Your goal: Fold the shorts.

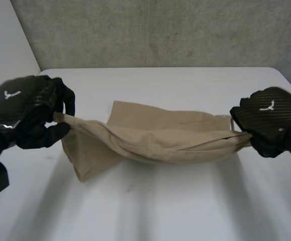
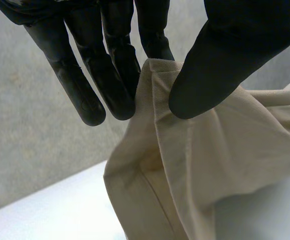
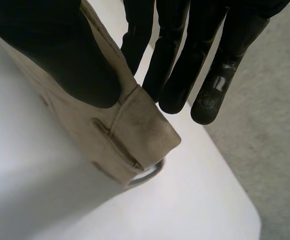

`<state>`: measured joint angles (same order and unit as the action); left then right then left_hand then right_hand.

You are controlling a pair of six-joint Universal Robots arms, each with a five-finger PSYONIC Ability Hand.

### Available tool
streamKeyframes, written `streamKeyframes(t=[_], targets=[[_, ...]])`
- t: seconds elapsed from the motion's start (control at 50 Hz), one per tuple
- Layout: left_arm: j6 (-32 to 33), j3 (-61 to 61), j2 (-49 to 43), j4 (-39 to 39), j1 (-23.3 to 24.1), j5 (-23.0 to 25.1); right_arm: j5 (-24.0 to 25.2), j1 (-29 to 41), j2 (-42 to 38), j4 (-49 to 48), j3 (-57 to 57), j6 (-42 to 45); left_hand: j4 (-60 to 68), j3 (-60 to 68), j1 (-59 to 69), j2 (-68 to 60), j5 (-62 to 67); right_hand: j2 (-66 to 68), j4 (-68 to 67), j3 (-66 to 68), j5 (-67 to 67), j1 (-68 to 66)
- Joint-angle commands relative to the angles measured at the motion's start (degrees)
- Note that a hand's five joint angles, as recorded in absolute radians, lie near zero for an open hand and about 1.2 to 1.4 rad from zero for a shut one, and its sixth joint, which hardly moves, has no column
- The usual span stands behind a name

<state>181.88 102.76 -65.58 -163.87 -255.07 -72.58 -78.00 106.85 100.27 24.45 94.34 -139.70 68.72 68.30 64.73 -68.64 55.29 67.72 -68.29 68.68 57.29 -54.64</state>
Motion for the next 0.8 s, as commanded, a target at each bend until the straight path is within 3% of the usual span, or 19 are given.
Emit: streamKeyframes(t=[0.02,0.18,0.4,0.54,0.64,0.8], targets=[[0.1,-2.7,4.9,3.5,0.1,0.7,0.1,-0.1,4.8,3.6,-1.8,2.8,11.3,11.7,15.3,-11.4,14.7,12.3,-11.7,11.3,12.7,-25.4],[0.4,1.5,3.4,2.9,-0.4,1.7,0.0,-0.7,3.5,2.9,2.2,3.9,11.3,11.7,15.3,-11.4,14.7,12.3,-11.7,11.3,12.7,-25.4],[1.3,-1.2,-21.8,-11.9,-1.0,1.5,-0.5,-3.1,-16.5,-2.2,-0.4,6.5,11.3,11.7,15.3,-11.4,14.7,12.3,-11.7,11.3,12.7,-25.4],[2.9,-16.9,-43.6,-18.4,1.2,0.4,-1.4,-3.0,-29.8,-9.5,-8.3,5.0,11.3,11.7,15.3,-11.4,14.7,12.3,-11.7,11.3,12.7,-25.4],[4.4,-34.8,-61.6,-18.3,5.9,-4.8,-3.9,-2.5,-37.5,-15.8,-13.7,3.8,11.3,11.7,15.3,-11.4,14.7,12.3,-11.7,11.3,12.7,-25.4],[13.5,-49.4,-76.1,-18.9,7.7,-8.7,-6.1,-2.3,-47.2,-23.7,-19.0,4.7,11.3,11.7,15.3,-11.4,14.7,12.3,-11.7,11.3,12.7,-25.4]])
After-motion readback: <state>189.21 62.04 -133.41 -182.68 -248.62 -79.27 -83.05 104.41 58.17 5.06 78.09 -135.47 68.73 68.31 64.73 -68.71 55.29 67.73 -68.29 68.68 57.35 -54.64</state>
